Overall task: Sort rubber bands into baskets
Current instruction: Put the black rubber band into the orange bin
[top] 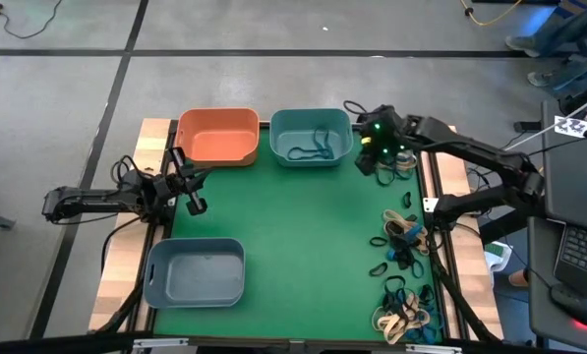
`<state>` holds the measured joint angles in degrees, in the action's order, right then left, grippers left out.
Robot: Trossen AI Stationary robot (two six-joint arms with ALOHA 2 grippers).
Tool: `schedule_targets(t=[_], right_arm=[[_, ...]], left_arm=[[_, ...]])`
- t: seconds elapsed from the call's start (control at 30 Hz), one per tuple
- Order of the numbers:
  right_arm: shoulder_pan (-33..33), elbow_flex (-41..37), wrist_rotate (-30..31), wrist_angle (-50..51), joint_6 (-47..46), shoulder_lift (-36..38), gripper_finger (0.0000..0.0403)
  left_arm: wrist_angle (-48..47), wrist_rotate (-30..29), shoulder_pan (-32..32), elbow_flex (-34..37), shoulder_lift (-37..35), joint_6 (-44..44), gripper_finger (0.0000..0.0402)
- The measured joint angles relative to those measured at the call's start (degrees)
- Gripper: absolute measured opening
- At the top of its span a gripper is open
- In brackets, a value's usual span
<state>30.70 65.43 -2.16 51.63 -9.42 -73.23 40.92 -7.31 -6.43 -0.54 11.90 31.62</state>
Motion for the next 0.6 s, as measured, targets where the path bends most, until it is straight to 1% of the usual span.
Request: schedule_targets(t=[0.33, 0.6], right_arm=[[0.02, -6.72, 5.67, 0.07, -0.75, 1.57, 0.0191], [0.09, -15.54, 6.73, -7.89, -0.64, 1.51, 0.0191]], left_arm=[[-0.02, 0.00, 0.00, 0.00, 0.00, -0.17, 0.0004], [-0.02, 0.01, 0.00, 0.00, -0.01, -0.15, 0.0004]])
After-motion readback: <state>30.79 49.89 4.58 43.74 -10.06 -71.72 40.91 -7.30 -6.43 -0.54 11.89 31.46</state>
